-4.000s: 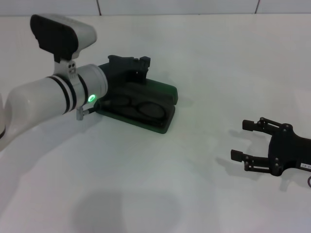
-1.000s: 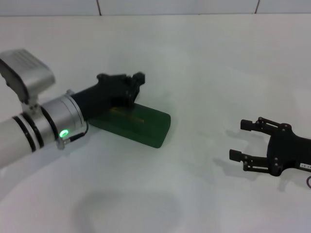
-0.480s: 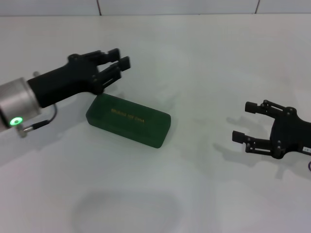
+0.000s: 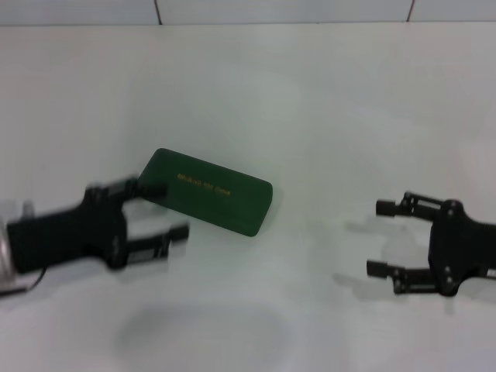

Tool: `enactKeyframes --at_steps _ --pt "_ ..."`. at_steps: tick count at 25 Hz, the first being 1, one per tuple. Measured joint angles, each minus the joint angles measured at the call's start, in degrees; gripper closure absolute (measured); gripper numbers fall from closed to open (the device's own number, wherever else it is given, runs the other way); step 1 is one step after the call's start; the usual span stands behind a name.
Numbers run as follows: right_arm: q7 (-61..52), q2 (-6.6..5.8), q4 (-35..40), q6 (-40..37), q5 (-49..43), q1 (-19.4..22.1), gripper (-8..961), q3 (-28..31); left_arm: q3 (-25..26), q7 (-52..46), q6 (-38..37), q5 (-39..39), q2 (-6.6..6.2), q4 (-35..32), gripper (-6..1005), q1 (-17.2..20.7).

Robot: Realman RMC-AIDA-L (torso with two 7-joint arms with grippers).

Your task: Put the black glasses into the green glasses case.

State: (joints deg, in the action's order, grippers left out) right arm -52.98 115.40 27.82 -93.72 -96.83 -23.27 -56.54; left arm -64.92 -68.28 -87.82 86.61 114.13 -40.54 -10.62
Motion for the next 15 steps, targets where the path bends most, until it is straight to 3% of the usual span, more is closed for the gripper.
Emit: enactKeyframes --at_steps 6,10,15 --pt "0.9 0.40 -2.2 1.6 -1.6 0.3 112 -1.1 4.0 4.1 0.7 3.0 2.06 0.2 200 4.3" --pt "1.5 0.51 -2.6 2.3 -1.2 0.7 112 -1.0 4.7 4.4 0.6 3.5 2.42 0.4 125 5.1" --pt "1.7 0.54 -2.6 2.9 -1.2 0.6 112 -0.8 4.8 4.0 0.4 4.3 2.38 0.4 127 4.9"
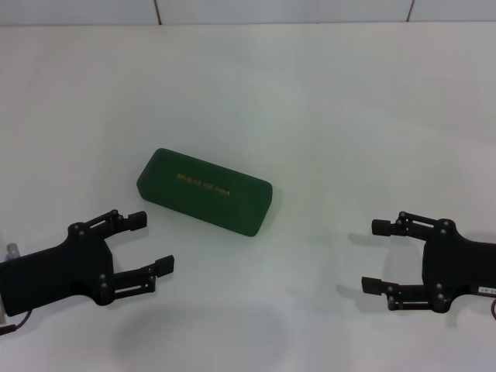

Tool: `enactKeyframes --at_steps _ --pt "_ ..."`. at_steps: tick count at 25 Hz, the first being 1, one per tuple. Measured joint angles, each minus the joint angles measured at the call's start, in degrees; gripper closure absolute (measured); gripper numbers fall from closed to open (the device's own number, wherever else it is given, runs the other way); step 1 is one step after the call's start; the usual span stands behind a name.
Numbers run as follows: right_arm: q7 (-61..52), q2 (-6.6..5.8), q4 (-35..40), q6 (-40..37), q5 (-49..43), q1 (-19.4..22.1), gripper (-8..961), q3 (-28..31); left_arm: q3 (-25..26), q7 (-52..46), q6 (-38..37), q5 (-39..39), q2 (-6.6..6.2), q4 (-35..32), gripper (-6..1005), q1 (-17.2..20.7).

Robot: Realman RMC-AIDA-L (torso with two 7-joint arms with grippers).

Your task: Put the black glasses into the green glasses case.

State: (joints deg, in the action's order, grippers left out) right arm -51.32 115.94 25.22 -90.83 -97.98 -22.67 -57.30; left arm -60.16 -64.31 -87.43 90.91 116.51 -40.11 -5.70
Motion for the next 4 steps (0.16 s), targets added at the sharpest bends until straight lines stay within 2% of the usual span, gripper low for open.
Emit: enactKeyframes --at_steps 4 --pt "0.0 -0.01 0.0 0.0 0.0 0.0 112 0.0 0.0 0.1 0.0 0.0 -0.02 -0.2 127 0.0"
